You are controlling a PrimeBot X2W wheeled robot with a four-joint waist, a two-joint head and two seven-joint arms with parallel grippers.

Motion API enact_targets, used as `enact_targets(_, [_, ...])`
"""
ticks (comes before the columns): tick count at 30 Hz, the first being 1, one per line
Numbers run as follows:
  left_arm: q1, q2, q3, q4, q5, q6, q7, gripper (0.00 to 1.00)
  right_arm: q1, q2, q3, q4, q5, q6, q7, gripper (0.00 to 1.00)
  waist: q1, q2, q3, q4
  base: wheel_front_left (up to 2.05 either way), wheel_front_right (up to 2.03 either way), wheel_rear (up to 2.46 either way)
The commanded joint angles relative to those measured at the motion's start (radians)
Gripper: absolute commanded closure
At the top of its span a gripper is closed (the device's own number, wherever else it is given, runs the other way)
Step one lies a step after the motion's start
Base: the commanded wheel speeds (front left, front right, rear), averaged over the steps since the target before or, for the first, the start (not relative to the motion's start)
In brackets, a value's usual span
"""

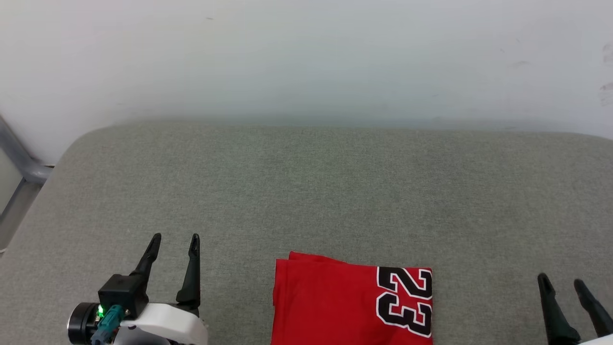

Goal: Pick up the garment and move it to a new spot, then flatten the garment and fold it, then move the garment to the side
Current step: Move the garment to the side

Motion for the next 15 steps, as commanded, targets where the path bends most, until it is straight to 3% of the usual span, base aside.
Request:
enact_targets(1, [-0.015,0.000,0.004,-0.002,0.001,-0.006,-0.002,0.00,-0.009,0.002,-0.018,0.017,0.044,-0.001,0.029,0.00,0.0001,0.0000,0.007,0.008,0.00,0.00,0.00])
enact_targets(6, [-0.046,-0.015,0.005,-0.012,0.013,-0.018,-0.002,0.00,-0.004,-0.022,-0.056,0.106,0.232,-0.001,0.230,0.00,0.0001,0.0000,0.041,0.044,0.00,0.00,0.00])
enact_targets(10, [-0.074,-0.028,0.005,-0.029,0.025,-0.024,-0.002,0.00,-0.022,-0.042,0.007,0.147,0.371,-0.001,0.374,0.00,0.0001,0.0000,0.090,0.076,0.00,0.00,0.00])
enact_targets(15, [-0.108,-0.055,0.008,-0.033,0.038,-0.036,-0.002,0.00,-0.059,-0.064,0.096,0.188,0.477,-0.001,0.437,0.00,0.0001,0.0000,0.144,0.113,0.00,0.00,0.00])
